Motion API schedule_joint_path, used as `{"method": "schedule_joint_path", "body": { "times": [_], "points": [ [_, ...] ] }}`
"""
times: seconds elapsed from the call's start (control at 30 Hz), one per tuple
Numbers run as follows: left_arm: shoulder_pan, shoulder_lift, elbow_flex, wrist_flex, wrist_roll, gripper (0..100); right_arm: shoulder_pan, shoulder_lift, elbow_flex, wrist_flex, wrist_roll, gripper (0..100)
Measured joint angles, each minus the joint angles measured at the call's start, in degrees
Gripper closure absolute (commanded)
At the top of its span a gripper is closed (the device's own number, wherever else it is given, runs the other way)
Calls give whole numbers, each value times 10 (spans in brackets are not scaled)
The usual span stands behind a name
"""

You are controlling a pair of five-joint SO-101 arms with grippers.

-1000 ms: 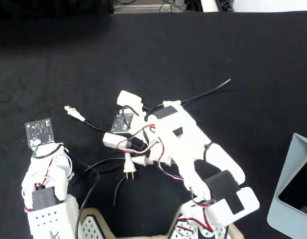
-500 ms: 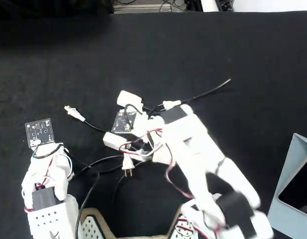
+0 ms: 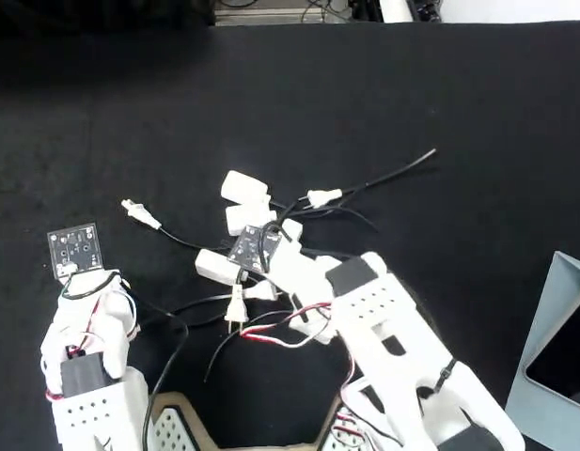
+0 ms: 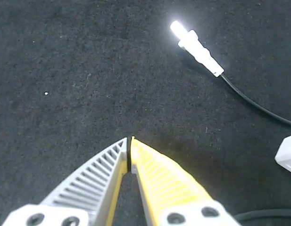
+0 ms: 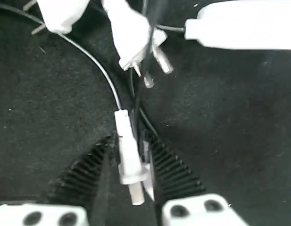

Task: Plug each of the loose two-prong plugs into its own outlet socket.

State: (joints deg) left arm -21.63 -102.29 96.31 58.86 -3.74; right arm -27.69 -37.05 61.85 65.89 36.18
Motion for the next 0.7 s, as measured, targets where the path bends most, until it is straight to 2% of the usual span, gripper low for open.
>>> {"method": "schedule_joint_path", "body": {
  "times": [0.3,0.63,0.7],
  "points": [
    [0,0,0,0,0,970,-54,0,0,47,-8,910],
    [0,0,0,0,0,970,-57,0,0,62,-9,908],
    [0,0,0,0,0,970,-57,0,0,62,-9,884]
  ]
}}
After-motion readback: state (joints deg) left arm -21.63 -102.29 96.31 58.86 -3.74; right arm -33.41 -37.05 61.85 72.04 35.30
